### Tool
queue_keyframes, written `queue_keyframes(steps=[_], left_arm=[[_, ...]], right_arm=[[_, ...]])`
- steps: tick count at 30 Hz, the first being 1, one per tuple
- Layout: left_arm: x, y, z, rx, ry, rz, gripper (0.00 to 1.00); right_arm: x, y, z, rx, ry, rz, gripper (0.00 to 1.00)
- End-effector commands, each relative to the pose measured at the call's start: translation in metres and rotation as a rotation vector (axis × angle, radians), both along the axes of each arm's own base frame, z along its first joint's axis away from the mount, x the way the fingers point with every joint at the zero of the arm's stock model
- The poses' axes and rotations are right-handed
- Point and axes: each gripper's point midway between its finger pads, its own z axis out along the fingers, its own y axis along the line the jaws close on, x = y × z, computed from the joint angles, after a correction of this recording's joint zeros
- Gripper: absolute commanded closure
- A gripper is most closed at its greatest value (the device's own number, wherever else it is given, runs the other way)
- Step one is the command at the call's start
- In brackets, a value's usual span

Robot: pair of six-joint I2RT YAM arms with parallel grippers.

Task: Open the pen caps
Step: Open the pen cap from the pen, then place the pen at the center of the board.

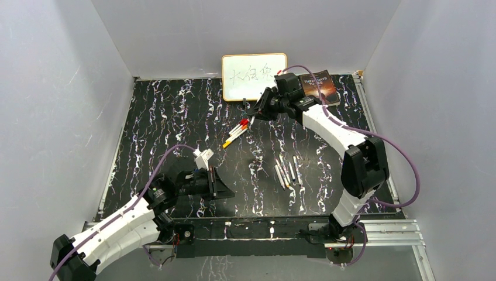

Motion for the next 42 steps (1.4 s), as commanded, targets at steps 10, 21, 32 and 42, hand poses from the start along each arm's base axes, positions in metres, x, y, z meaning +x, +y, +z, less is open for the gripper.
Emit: queue_keyframes(steps=[10,21,32,42], left_arm=[[-0.001,-0.003,-0.015,0.048,0.038,-0.034,0.98],[0.005,-0.011,-0.018,0.049,0.051,-0.037,0.98],[0.005,-0.009,-0.019,0.046,0.053,-0.025,0.98],[0.006,-0.011,-0.018,0.042,0.053,-0.021,0.98]], right_arm=[[-0.082,-0.048,-0.043,-0.503,0.004,0.296,1.00],[-0.156,-0.062,-0.099,-0.751,0.075,0.381,1.00],[-0.177,-0.083,-0.142,-0.840,0.131,0.370,1.00],[-0.176,-0.081,-0.161,-0.854,0.148,0.387,0.96]])
